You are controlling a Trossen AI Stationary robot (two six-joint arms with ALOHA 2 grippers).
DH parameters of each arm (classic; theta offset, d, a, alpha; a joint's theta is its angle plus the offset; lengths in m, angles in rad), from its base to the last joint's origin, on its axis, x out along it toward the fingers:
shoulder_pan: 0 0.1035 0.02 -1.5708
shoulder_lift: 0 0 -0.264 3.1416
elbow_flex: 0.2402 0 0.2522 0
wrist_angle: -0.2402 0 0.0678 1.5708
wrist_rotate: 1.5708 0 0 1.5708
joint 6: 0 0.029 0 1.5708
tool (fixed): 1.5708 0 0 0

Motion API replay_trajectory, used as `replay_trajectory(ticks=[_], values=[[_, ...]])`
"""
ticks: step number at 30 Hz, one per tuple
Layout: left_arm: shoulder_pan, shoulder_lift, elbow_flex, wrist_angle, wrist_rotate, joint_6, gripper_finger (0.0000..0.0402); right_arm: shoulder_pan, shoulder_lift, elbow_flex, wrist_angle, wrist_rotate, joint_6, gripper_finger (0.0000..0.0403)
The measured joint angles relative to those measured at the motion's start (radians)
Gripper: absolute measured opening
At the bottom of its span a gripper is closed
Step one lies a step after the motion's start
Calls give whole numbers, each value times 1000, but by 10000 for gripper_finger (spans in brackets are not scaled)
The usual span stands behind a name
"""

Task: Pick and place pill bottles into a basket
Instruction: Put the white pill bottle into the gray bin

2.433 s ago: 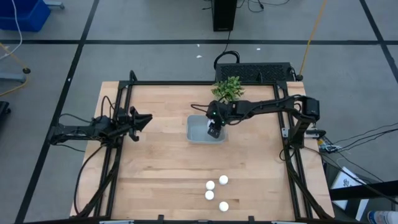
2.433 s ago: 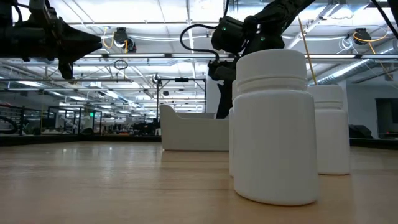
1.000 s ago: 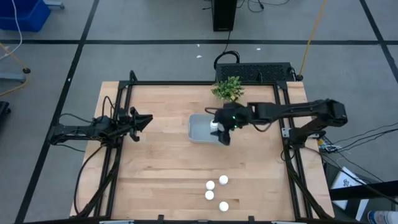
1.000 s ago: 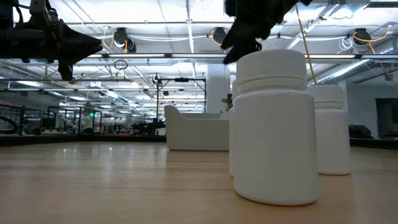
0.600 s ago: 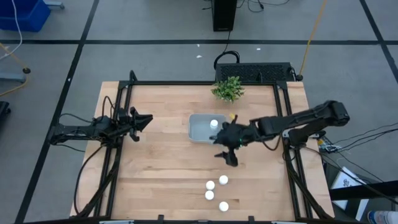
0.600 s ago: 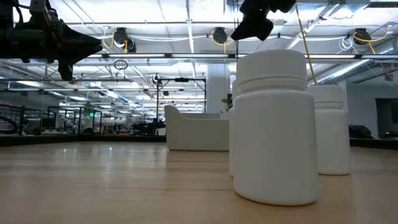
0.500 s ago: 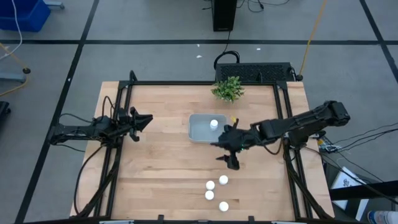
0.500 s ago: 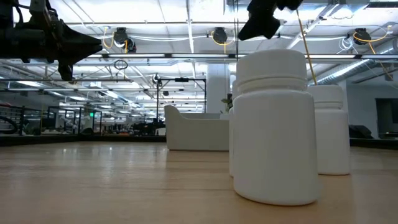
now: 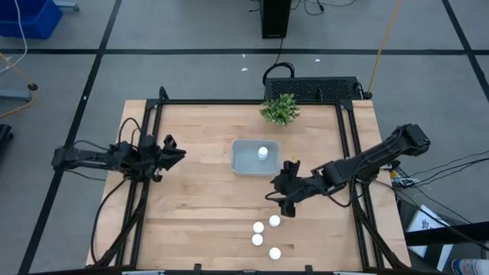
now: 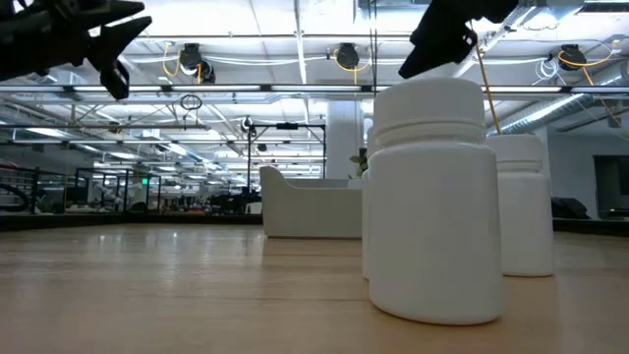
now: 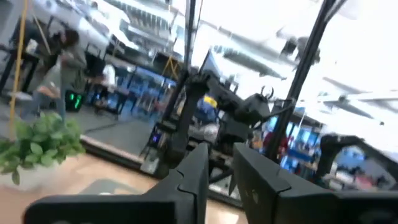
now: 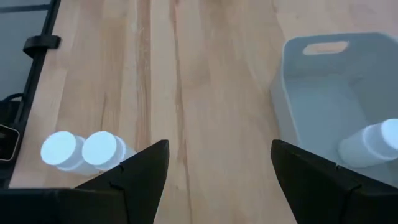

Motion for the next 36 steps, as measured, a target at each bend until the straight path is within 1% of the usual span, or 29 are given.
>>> replay_trajectory(ticks=[2, 5, 9, 13, 15, 17, 20, 22, 25, 27, 32, 34, 36], values=[[-14, 73, 30, 3, -8, 9, 108, 1, 0, -37, 54, -1, 8, 279], [-38, 193, 86, 4, -46, 27, 151, 1, -5, -100, 152, 1, -2, 279], [-62, 353, 188, 3, -45, 32, 205, 1, -45, -210, 339, 65, -52, 279], [-86, 511, 301, -82, -44, 66, 237, 0, -140, -340, 525, 133, -105, 279], [-100, 592, 350, -115, -42, 84, 245, 0, -202, -413, 670, 161, -137, 279], [-121, 676, 395, -118, -15, 111, 251, 0, -260, -478, 815, 157, -157, 279], [-165, 797, 467, -126, 28, 173, 256, 1, -327, -563, 963, 153, -165, 279], [-190, 868, 526, -178, 44, 213, 257, 2, -359, -605, 1007, 143, -164, 279], [-230, 963, 625, -283, 40, 265, 257, 6, -385, -649, 1053, 126, -156, 279], [-252, 1028, 697, -349, 14, 245, 257, 8, -386, -664, 1078, 126, -154, 279], [-273, 1210, 899, -508, 8, 121, 257, 7, -387, -666, 1099, 122, -143, 279], [-273, 1275, 981, -571, 8, 123, 257, 7, -386, -666, 1109, 117, -145, 279], [-273, 1337, 1059, -639, 8, 158, 257, 7, -386, -666, 1126, 94, -147, 279]])
